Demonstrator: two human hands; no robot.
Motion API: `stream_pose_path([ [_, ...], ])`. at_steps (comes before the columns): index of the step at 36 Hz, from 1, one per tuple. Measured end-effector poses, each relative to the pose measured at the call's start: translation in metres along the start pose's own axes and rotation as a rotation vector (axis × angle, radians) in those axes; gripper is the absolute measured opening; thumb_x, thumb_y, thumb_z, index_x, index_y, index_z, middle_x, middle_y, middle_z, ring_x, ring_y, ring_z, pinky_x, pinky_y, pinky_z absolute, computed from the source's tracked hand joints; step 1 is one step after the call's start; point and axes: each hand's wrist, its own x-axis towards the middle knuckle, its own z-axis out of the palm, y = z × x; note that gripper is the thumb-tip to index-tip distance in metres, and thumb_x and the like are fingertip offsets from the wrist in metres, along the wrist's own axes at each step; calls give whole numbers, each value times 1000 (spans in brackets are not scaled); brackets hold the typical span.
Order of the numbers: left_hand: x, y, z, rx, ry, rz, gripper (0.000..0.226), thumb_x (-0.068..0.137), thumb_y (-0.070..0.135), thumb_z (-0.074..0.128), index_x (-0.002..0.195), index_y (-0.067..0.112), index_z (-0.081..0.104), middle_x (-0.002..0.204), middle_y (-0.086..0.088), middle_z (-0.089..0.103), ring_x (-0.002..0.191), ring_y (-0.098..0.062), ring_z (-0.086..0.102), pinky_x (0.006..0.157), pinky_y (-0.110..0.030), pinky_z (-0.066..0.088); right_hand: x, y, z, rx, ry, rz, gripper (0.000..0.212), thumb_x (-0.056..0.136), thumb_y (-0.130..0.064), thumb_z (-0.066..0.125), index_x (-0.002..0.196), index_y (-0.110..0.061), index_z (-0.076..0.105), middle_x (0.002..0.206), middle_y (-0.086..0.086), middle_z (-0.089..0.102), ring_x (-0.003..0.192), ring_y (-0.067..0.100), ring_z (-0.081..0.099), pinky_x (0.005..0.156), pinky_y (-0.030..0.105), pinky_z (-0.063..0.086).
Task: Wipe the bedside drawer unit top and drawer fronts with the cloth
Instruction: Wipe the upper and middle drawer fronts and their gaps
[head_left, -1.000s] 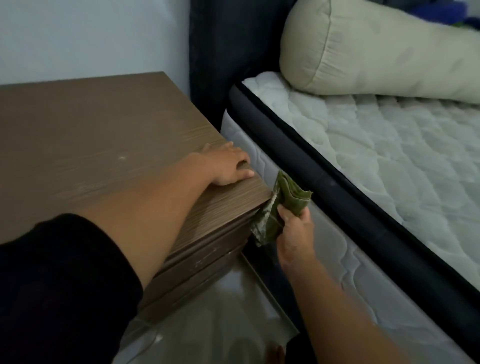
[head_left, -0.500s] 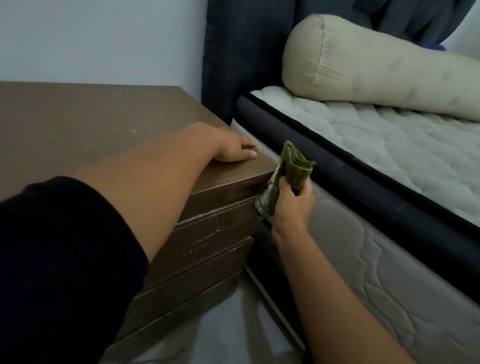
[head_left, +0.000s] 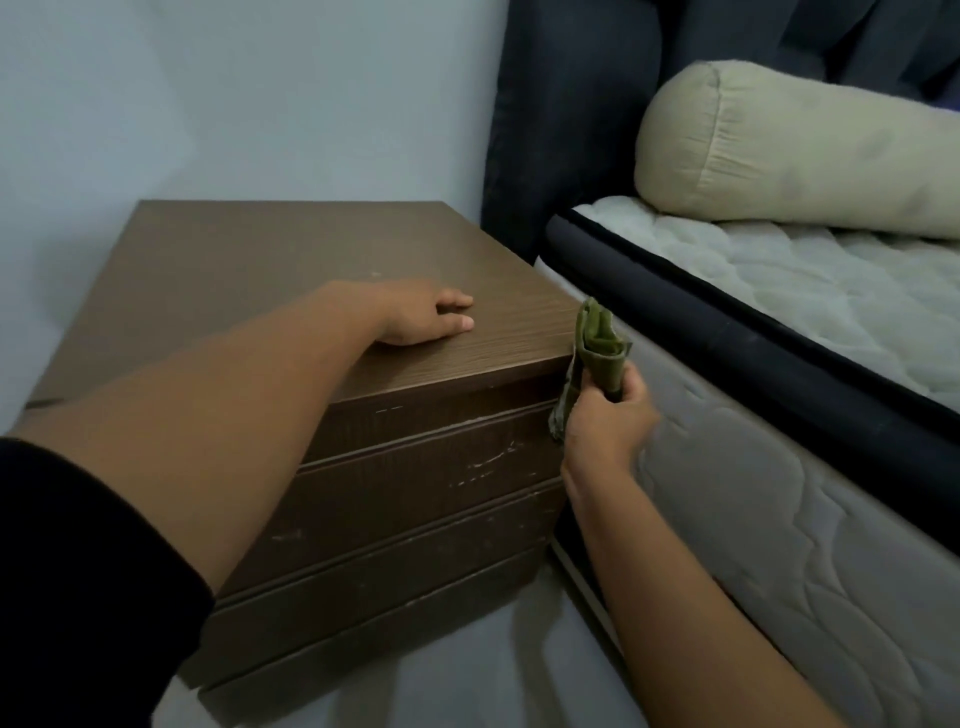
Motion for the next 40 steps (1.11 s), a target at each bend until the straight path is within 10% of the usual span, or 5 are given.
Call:
stream_pose_path([
  [16,-113,-69,-11,32,3,-192,55,97,48,35,148,30,25,157,-2,22,143,-24,21,115,-37,15,-107,-10,15,-67,-253,-76,37,82,7,51,87,-28,63,90,-7,54,74,1,52,64,0,41],
  [40,-202,-115,-8,-5,202,-284,39,97,36,46,135,32,50,141,-5,48,126,-26,43,100,-32,33,-229,-12,42,-170,-533,-344,45,76,11,52,106,-16,71,90,-6,51,78,3,48,69,-9,34],
])
